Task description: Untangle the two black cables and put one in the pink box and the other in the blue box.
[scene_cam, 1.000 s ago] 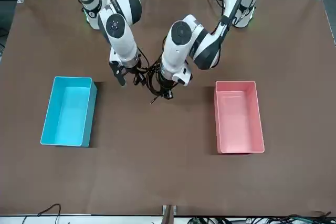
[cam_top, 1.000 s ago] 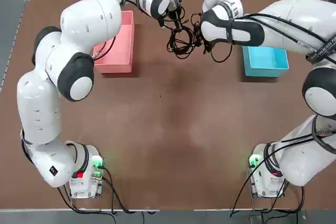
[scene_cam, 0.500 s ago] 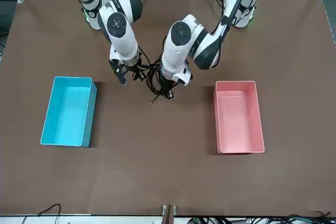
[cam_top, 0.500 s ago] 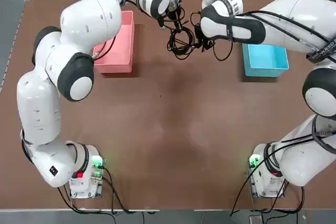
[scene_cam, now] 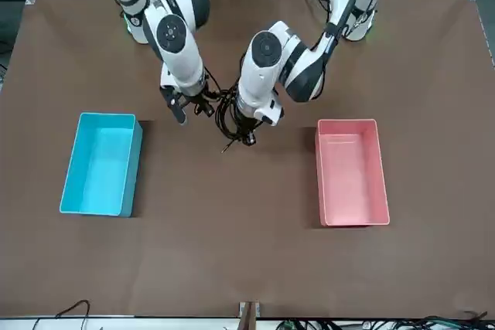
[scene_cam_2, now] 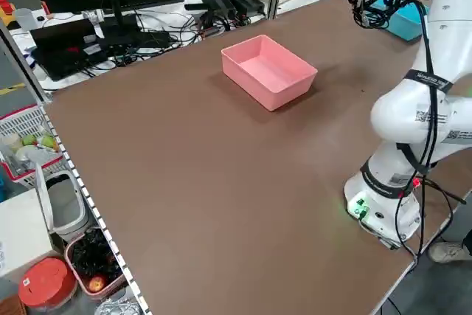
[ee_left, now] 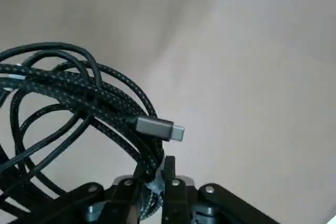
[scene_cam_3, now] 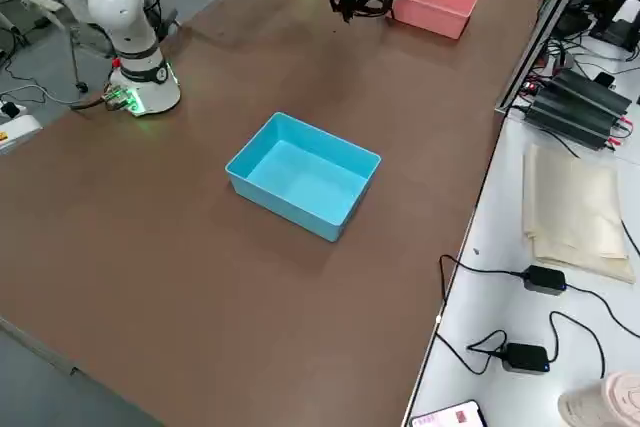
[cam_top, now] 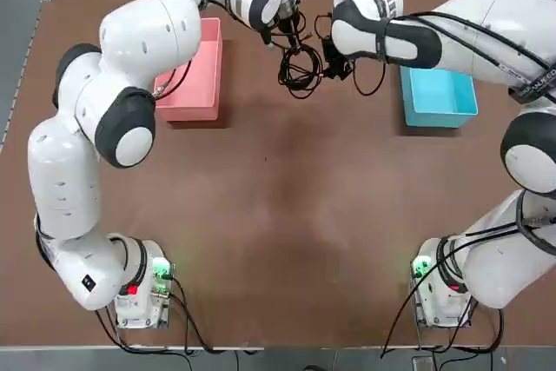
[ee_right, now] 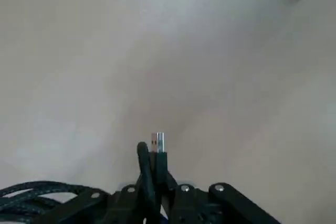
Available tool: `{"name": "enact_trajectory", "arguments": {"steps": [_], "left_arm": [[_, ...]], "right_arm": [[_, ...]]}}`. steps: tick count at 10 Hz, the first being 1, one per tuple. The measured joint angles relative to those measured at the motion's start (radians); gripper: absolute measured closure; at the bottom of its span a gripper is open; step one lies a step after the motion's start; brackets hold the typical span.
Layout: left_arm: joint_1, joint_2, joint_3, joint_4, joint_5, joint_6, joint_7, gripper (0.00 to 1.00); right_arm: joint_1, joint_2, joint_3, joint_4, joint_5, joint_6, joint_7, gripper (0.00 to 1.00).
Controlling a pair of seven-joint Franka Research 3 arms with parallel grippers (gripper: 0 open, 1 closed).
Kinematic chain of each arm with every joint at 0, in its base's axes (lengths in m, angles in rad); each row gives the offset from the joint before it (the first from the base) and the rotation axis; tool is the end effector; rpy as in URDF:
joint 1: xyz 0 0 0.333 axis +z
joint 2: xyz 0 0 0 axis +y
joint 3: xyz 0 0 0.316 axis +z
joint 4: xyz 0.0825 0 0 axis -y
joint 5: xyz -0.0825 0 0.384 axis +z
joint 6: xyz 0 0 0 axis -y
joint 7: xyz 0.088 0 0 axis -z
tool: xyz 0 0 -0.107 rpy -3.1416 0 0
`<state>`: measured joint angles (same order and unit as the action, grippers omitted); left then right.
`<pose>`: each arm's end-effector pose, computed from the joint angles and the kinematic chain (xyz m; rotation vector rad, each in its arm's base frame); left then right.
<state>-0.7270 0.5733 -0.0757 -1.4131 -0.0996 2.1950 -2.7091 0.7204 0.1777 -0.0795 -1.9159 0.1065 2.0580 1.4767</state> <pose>0.5151 -0.5223 0.3889 1.6274 2.4596 -0.2410 0.4727 0.3618 0.3996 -2.8278 1.3422 0.1347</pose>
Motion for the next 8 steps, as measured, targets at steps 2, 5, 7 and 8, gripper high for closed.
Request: {"name": "enact_trajectory", "arguments": {"steps": [2, 5, 7, 8], "left_arm": [[0.0, 0.0, 0.0, 0.0, 0.0, -0.004, 0.0, 0.85], [0.019, 0.0, 0.005, -0.001, 0.0, -0.011, 0.017, 0.85], [0.057, 0.001, 0.007, -0.004, 0.0, -0.016, 0.065, 0.85], [0.08, 0.002, 0.007, -0.006, 0.0, -0.018, 0.097, 0.85]], "right_arm": [[-0.009, -0.002, -0.012, 0.047, 0.0, -0.083, -0.023, 0.93], [-0.073, -0.02, -0.021, 0.122, 0.0, -0.245, -0.151, 0.93], [-0.158, -0.039, -0.025, 0.155, -0.001, -0.319, -0.274, 0.93], [-0.219, -0.05, -0.027, 0.165, -0.003, -0.346, -0.345, 0.93]]}}
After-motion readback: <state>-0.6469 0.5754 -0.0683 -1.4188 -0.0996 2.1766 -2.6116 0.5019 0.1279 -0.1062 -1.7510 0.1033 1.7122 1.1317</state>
